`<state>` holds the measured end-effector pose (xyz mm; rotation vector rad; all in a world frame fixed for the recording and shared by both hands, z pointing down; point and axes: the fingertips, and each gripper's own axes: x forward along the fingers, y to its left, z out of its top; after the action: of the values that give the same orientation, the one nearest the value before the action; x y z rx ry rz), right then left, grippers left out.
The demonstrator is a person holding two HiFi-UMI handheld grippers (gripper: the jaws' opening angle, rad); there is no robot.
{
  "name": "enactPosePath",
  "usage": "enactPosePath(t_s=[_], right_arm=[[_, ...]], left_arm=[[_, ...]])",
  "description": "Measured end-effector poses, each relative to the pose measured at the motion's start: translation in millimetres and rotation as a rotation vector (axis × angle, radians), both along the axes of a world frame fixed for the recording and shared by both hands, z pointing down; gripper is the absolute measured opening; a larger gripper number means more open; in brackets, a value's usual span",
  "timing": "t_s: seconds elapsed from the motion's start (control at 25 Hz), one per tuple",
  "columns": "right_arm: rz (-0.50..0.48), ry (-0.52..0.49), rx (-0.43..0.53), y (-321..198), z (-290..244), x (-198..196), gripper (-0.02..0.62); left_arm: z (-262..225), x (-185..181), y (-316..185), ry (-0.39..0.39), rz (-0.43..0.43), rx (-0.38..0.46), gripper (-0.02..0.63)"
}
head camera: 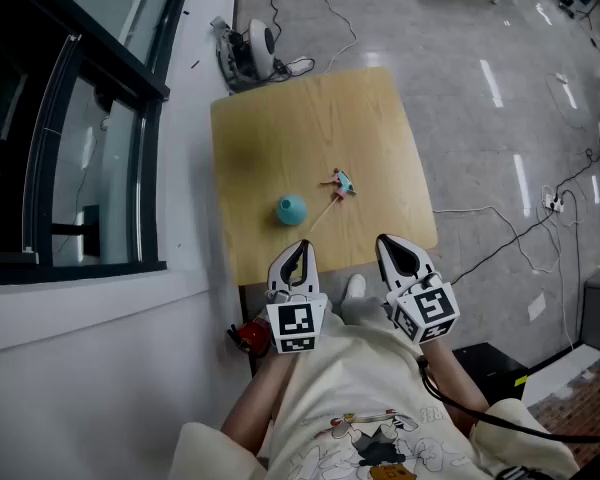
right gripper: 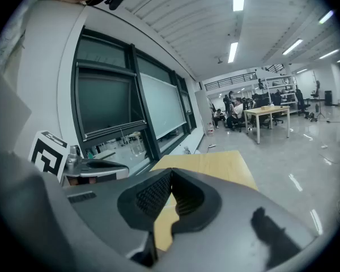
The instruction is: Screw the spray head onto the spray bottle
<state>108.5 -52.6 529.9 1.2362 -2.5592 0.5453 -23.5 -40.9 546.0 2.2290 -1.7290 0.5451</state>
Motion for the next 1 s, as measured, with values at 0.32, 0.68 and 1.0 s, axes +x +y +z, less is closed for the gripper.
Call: enactPosePath(t_s=[0.32, 0.68, 1.0], right_arm=[[0.004, 0.013, -0.038, 4, 15, 9, 0.008], [0.034, 0.088, -0.098, 23, 35, 31, 0.008], [0.022, 0.106, -0.137, 34, 50, 31, 0.008]], left_arm=[[31, -4, -22, 0.031, -0.085, 0.087, 0.44], [142, -66, -74, -0.023, -0.211, 0.048, 0.465], [194, -61, -115, -0.067, -0.189, 0.018, 0.405]])
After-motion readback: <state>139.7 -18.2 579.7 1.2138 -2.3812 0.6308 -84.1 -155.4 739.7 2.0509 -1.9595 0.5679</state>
